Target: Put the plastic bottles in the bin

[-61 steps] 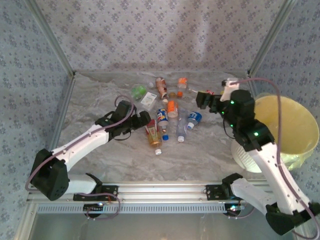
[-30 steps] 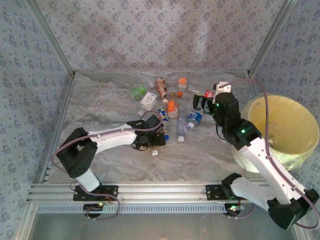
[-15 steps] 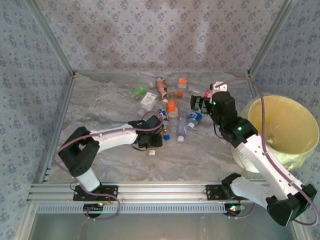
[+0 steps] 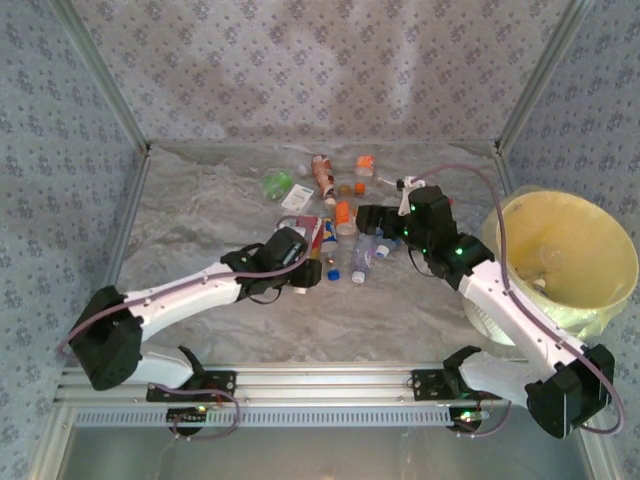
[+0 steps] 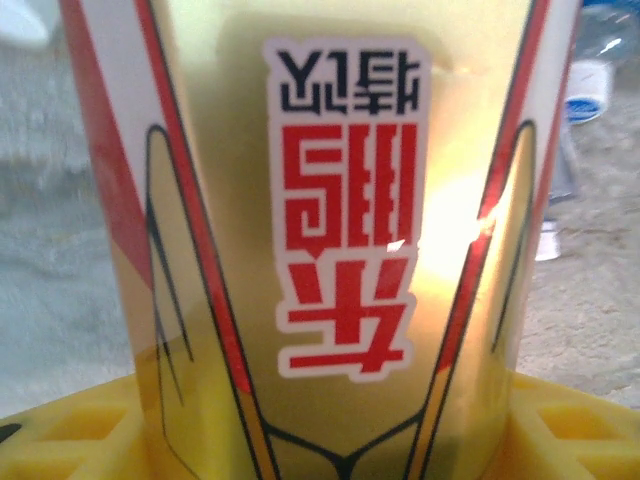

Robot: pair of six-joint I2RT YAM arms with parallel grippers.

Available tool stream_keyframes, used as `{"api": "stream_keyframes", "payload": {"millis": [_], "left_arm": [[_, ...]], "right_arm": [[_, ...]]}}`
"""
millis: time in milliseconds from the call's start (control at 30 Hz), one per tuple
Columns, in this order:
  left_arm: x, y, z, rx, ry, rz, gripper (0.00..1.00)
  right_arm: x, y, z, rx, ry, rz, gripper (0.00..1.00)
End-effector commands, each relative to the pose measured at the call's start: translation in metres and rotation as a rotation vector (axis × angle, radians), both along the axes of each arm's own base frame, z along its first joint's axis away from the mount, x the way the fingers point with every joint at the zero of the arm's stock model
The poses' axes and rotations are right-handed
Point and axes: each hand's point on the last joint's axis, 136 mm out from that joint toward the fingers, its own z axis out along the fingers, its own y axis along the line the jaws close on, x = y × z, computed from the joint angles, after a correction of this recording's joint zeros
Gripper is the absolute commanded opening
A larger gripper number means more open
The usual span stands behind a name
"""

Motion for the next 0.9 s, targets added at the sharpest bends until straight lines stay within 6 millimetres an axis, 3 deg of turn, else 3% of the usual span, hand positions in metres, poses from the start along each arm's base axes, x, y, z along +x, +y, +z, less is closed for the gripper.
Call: {"api": "stream_keyframes", "payload": {"millis": [0,167,433,633,867], "left_arm": [[0.016,0.0,0.044,0.011,-0.217,-0.11,0.61],[0.032,0.005,0.083,-0.117,-0.293,-0.17,0.62],[0.018,-0.019,0.125,-0.226,-0.379,-0.401,0.62],[0.02,-0.029,0.14,-0.298,-0.424,-0.414,0.62],[0.028,-0.031,0.133,-0.211,-0.454,-0.389,0.6]], "right_arm": [[-0.009,0.029,0.016,0.117,0.025,0.145,1.0],[-0.011,0.053,0.032,0.205,0.005,0.262,1.0],[-0.018,0.091,0.062,0.381,-0.035,0.44,1.0],[0.009,0.087,0.057,0.415,-0.01,0.295,1.0],[0.012,0.112,0.079,0.589,-0.032,0.393,1.0]]}}
